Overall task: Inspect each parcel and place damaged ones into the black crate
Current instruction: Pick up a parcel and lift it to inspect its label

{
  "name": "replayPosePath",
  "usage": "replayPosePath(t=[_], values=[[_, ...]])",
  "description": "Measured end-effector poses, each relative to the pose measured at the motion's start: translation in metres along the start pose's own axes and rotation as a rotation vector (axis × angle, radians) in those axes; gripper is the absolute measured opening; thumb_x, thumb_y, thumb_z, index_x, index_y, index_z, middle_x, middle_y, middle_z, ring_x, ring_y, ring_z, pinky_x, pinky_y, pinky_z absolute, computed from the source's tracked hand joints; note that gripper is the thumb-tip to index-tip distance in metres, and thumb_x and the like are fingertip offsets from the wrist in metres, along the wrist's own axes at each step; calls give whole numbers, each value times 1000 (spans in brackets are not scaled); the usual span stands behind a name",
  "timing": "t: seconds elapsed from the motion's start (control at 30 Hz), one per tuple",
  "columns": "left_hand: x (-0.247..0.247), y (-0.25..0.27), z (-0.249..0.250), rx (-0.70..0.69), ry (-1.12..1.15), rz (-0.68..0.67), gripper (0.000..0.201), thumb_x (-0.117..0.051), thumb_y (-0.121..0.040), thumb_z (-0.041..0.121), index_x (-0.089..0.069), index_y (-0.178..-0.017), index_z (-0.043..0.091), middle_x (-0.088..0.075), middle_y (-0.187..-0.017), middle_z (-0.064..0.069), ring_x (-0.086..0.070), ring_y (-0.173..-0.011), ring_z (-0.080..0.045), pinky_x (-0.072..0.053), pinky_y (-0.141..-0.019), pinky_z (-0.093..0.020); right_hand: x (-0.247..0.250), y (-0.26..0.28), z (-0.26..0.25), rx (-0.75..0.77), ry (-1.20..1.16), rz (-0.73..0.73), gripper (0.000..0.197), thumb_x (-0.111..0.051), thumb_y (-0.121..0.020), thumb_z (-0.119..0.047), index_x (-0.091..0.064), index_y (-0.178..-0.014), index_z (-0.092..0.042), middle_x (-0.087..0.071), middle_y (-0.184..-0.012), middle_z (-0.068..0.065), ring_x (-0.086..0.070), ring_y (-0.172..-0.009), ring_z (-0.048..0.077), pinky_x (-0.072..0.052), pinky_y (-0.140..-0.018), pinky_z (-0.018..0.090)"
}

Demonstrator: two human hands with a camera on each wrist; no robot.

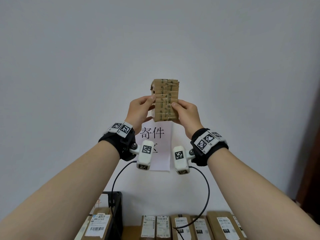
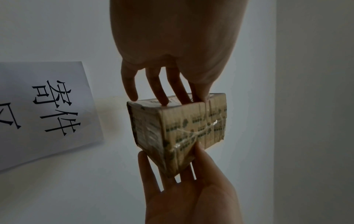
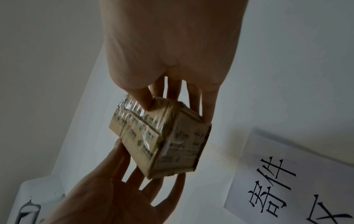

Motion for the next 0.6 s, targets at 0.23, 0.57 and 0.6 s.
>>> replayPosePath(t=[0.23, 0.57, 0.6], values=[[11, -2, -5, 48, -43, 154, 62, -83, -87, 35, -48, -137, 21, -60, -122, 2, -61, -105, -8, -49, -80, -30, 2, -2, -2, -46, -129, 37, 27, -48, -108, -16, -71, -121, -16, -78, -106, 5, -76, -91, 17, -64, -83, 47], [5, 6, 2, -7, 73, 111, 26, -80, -90, 13, -63, -109, 12, -76, -93, -3, -75, -69, -7, -58, -57, -24, 7, -2, -1, -51, -133, 145, 26, -48, -107, -25, -72, -115, -19, -76, -110, 5, -75, -89, 17, -65, -71, 40], [5, 6, 3, -21, 70, 114, 22, -80, -90, 12, -63, -105, 13, -75, -89, -2, -74, -68, -7, -58, -56, -24, 5, -1, -2, -77, -128, 110, 31, -47, -108, -31, -74, -114, -18, -79, -105, 3, -76, -84, 14, -64, -69, 36]])
Point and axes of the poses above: each hand's wrist, its own y-axis away from the middle knuckle, its own x-axis out of the back of the hand, z = x × y, the point moved 5 cm from there along -y, towards the middle knuckle
